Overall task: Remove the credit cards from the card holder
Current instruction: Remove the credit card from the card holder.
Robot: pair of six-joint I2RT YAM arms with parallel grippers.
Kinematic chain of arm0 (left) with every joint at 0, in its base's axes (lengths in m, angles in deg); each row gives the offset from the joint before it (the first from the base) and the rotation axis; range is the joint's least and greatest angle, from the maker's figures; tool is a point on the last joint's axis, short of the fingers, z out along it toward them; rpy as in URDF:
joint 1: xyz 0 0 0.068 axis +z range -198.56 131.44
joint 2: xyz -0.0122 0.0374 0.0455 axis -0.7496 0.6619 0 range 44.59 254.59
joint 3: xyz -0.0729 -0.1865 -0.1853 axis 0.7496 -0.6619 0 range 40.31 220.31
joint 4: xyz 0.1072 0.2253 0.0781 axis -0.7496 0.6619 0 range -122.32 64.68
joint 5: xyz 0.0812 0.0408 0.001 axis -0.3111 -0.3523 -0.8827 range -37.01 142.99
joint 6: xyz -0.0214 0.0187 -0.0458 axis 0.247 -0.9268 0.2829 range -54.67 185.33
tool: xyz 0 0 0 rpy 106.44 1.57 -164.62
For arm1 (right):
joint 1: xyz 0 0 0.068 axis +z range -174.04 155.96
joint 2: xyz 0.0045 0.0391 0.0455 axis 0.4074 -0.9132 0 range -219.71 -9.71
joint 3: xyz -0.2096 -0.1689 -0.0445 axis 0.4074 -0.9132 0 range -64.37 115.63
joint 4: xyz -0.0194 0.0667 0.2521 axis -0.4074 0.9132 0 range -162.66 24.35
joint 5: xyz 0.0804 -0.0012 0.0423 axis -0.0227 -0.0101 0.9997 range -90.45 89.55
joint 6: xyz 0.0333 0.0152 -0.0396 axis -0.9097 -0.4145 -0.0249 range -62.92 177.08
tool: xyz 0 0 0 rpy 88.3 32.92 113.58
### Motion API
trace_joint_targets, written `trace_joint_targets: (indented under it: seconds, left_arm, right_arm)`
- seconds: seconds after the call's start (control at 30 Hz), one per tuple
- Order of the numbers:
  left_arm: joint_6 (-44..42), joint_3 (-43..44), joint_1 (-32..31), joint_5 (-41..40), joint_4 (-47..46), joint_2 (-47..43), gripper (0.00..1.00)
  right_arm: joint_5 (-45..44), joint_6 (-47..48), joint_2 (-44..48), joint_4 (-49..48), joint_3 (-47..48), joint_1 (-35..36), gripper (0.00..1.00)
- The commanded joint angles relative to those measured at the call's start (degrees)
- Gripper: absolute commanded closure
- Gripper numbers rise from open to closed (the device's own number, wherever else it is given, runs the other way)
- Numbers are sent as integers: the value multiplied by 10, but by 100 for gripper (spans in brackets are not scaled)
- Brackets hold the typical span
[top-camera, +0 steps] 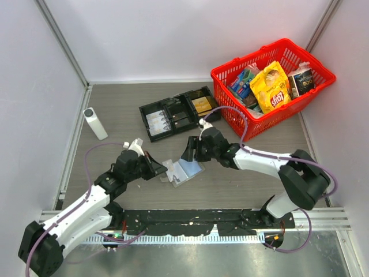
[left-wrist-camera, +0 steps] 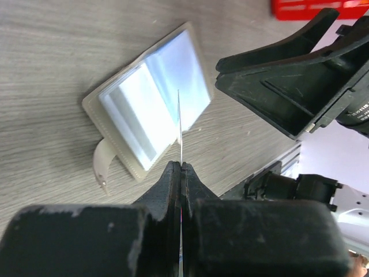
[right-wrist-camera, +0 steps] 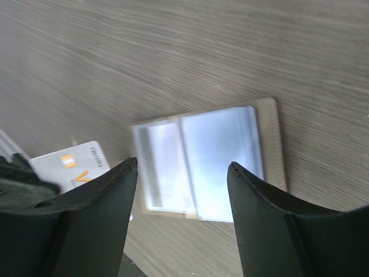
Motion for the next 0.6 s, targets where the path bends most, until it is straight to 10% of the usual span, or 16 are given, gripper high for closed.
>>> trace_joint_targets:
  seconds: [0.0, 0.57]
  left_arm:
    - [-7, -8, 4, -40, -46, -54, 100]
    - [39, 6, 3, -89, -244, -101, 100]
  right_arm:
    - [15, -50, 79, -75, -17, 0, 30]
    - [114, -233, 135, -471, -167, -4, 17]
